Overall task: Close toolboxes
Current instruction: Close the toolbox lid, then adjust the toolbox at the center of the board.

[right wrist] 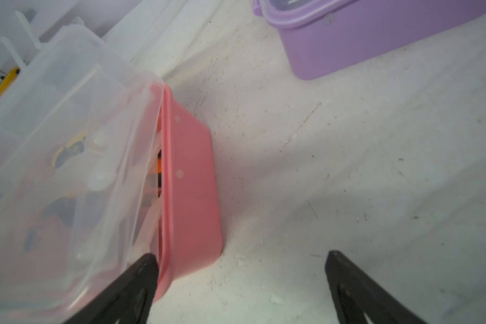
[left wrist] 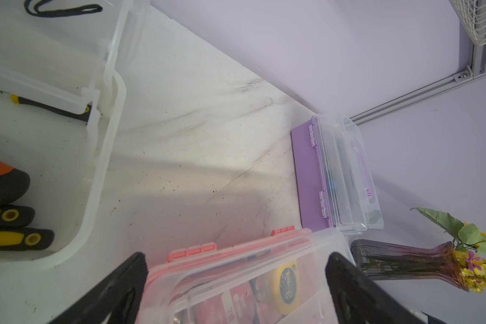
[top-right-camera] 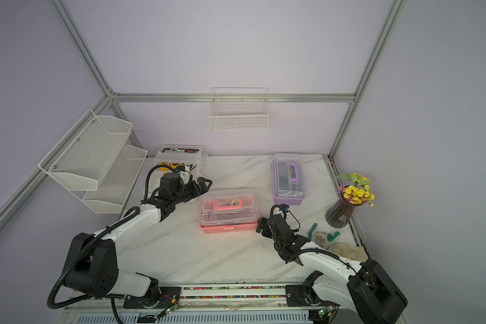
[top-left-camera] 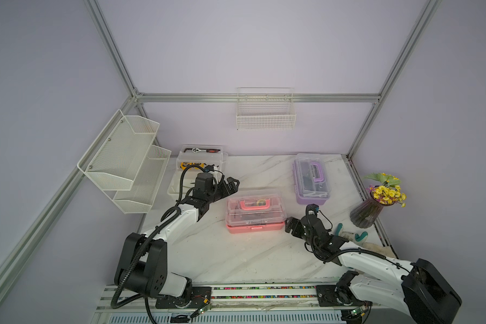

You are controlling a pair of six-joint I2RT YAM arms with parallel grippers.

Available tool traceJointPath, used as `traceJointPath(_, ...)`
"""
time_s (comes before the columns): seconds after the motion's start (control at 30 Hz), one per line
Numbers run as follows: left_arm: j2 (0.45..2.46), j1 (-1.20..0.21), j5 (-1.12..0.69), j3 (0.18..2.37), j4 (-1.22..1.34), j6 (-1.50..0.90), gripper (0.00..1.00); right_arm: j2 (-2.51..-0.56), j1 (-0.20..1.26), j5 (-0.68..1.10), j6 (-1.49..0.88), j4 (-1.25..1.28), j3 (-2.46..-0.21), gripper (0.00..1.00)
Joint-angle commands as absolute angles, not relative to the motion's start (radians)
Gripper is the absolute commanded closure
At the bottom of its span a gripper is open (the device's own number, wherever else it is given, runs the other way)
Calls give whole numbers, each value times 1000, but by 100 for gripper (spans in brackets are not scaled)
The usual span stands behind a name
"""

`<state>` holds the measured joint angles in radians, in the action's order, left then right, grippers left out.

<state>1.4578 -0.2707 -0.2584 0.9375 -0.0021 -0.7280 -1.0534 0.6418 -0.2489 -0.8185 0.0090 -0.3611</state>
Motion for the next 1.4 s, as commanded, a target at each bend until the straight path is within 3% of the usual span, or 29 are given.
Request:
traceJointPath(0.0,1477,-273,-269,1033,37,-679,0,-962,647,-148,-858,-44,-319,17)
traceJointPath(0.17,1545,-274,-290,1104,37,-658,0,-949,653,-60,-853,-3,-290,28)
traceJointPath(0.27,1604,-285,-328,1147,37,-649,0,-1049,663,-32,-821,89,-308,36)
traceJointPath(0.37,1668,-305,-371,1197,19,-613,0,-1164,671,4,-803,229,-328,52)
traceJointPath(0.43,1709,-314,-379,1223,6,-584,0,-1234,672,-4,-798,308,-339,54)
traceJointPath(0.73,1848,-318,-483,1274,-29,-545,0,-1445,669,-77,-703,419,-454,55)
traceJointPath(1.07,1708,-318,-480,1080,-30,-570,0,-1600,633,-99,-518,402,-604,54)
traceJointPath(1.27,1644,-315,-458,1044,-52,-574,0,-1570,615,-108,-382,353,-615,47)
traceJointPath(1.37,1646,-307,-421,1086,-92,-540,0,-1527,615,-86,-311,368,-580,36)
